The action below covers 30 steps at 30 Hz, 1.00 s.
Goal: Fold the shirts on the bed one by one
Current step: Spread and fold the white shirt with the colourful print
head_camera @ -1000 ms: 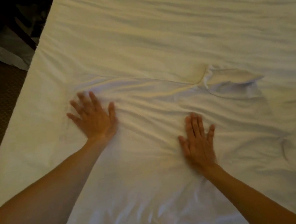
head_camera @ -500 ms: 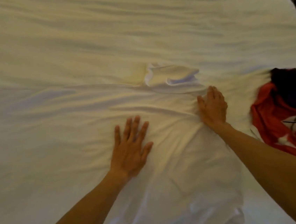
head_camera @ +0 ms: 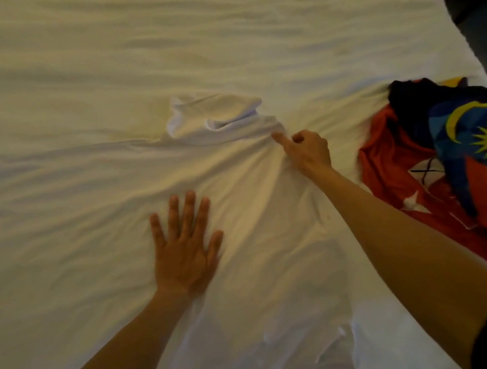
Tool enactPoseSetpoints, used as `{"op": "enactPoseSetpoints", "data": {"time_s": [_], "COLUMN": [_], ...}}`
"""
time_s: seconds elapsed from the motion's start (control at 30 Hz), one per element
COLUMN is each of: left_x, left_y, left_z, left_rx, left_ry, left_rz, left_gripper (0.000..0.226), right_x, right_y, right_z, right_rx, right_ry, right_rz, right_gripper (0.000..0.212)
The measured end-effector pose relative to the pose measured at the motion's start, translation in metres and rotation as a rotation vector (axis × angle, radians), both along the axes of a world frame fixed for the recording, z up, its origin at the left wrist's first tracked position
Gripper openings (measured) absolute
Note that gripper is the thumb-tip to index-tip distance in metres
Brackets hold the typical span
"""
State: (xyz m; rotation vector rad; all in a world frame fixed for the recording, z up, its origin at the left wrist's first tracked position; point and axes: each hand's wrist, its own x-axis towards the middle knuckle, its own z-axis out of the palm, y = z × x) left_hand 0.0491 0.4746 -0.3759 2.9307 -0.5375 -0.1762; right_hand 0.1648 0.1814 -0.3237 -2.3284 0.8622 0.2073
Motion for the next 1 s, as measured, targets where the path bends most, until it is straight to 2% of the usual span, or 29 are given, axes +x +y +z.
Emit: {"op": "enactPoseSetpoints", "data": {"time_s": [0.07, 0.1, 0.17, 0.2, 0.3, 0.4, 0.5, 0.6, 0.67, 0.73, 0.87, 1.0], "left_x": [-0.001, -0.001, -0.001, -0.001, -0.003, -0.014, -0.034, -0.051, -0.057, -0.064, -0.092, -0.128], "left_y": [0.0, -0.001, -0.001, -0.001, -0.002, -0.003, -0.003, 0.0, 0.002, 0.003, 0.011, 0.017], "left_z": [-0.001, -0.001, -0.002, -0.002, -0.001, 0.002, 0.005, 0.008, 0.01, 0.013, 0.017, 0.022], "left_rx": [-0.01, -0.012, -0.004, 0.0, -0.011, -0.029, -0.024, -0.009, 0.0, 0.012, 0.041, 0.033], "left_ry": [-0.008, -0.008, -0.01, -0.011, -0.006, 0.012, 0.039, 0.087, 0.112, 0.123, 0.152, 0.176], "left_rz": [0.004, 0.004, 0.005, 0.006, 0.021, 0.04, 0.034, 0.039, 0.047, 0.058, 0.102, 0.153], "left_gripper": [0.068, 0.068, 0.069, 0.068, 0.068, 0.066, 0.066, 0.065, 0.065, 0.067, 0.071, 0.073], "right_x": [-0.008, -0.014, -0.026, -0.033, -0.063, -0.108, -0.157, -0.197, -0.219, -0.238, -0.258, -0.283], "right_y": [-0.021, -0.031, -0.043, -0.042, -0.024, -0.011, -0.001, 0.003, -0.007, -0.019, -0.004, 0.006], "right_z": [0.008, 0.01, 0.008, 0.007, 0.009, 0.014, 0.018, 0.018, 0.015, 0.014, 0.014, 0.013], "right_rx": [0.079, 0.122, 0.047, -0.024, -0.024, 0.004, -0.05, 0.004, 0.082, 0.111, 0.049, 0.056], "right_ry": [0.198, 0.236, 0.14, 0.057, -0.049, 0.049, 0.149, 0.249, 0.279, 0.17, -0.007, 0.079], "right_rz": [0.042, 0.05, 0.044, 0.023, -0.133, -0.241, -0.203, -0.149, -0.116, -0.183, -0.263, -0.253], "right_gripper": [0.039, 0.031, 0.017, 0.018, 0.047, 0.069, 0.075, 0.078, 0.071, 0.058, 0.045, 0.042]}}
